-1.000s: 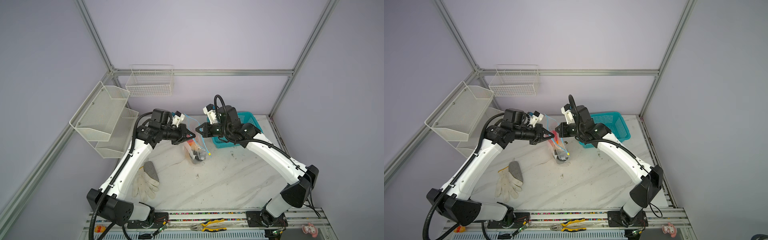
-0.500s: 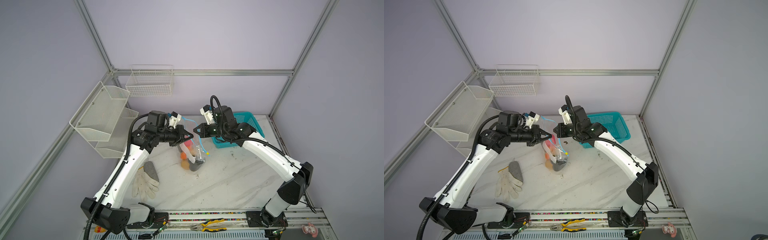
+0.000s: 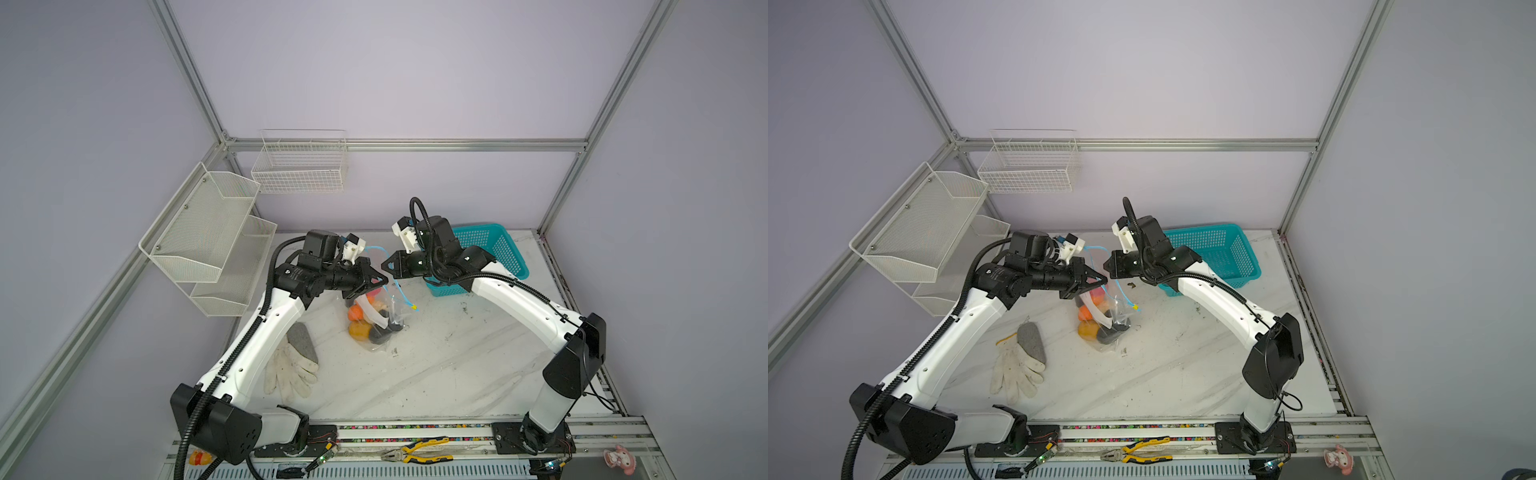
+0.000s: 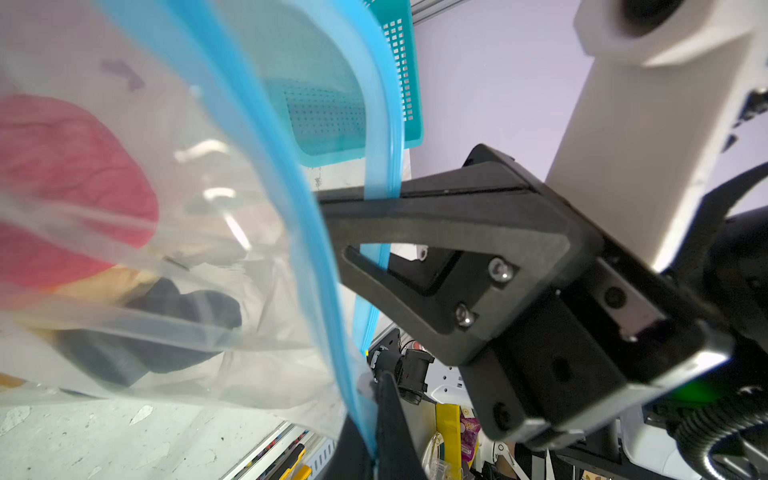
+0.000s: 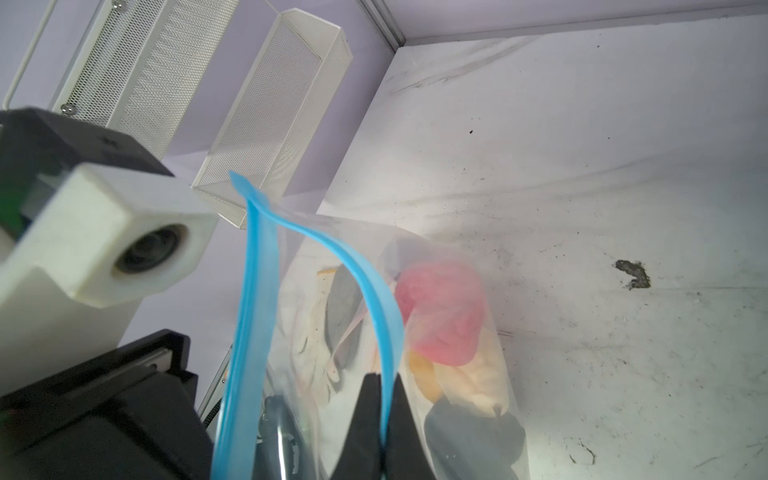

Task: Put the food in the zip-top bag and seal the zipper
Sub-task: 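Hold the zipper edges with both grippers and lift the bag upright, then release the bag with the right gripper and draw it back toward the robot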

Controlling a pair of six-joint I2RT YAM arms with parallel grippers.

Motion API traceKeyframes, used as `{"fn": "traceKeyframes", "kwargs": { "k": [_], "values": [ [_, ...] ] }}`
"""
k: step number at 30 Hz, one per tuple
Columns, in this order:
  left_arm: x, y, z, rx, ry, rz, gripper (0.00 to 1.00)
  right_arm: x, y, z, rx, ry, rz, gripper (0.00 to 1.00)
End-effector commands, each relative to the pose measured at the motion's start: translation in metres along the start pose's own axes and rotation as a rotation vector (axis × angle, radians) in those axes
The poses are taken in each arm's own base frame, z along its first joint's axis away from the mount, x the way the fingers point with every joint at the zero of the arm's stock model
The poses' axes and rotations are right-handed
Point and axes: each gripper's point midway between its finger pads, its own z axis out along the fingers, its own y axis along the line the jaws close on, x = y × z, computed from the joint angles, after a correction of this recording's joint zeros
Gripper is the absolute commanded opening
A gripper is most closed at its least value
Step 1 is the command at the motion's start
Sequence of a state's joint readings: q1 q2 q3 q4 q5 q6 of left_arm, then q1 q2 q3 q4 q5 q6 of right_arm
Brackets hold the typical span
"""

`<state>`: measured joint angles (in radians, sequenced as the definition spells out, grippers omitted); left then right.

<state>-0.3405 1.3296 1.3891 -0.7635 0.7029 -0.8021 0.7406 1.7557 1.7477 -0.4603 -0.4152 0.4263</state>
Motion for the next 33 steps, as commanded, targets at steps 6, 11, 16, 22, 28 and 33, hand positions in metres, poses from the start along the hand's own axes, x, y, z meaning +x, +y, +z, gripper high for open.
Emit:
{"fn": "traceKeyframes", "kwargs": {
  "k": [6, 11, 16, 22, 28, 33],
  "values": [
    [0.005, -0.02, -0.023, 0.058, -0.05, 0.028, 0.0, -0.024, 0.04, -0.009, -0.105, -0.056, -0.095, 0.04],
    [0.008, -0.005, -0.012, 0.061, -0.032, -0.029, 0.0, -0.014, 0.031, 0.004, -0.112, -0.039, -0.075, 0.05],
    [0.001, -0.008, -0.012, 0.064, -0.046, -0.021, 0.0, -0.012, 0.029, 0.014, -0.125, -0.029, -0.074, 0.07],
    [-0.004, -0.006, -0.006, 0.063, -0.036, -0.028, 0.0, -0.025, 0.026, 0.011, -0.087, -0.066, -0.111, 0.23],
    [-0.008, -0.01, -0.005, 0.08, -0.044, -0.032, 0.0, -0.04, 0.015, -0.003, 0.001, -0.135, -0.173, 0.41],
    [-0.011, -0.015, -0.003, 0.097, -0.031, -0.02, 0.0, -0.063, 0.016, -0.024, 0.058, -0.24, -0.277, 0.53]
  ]
}}
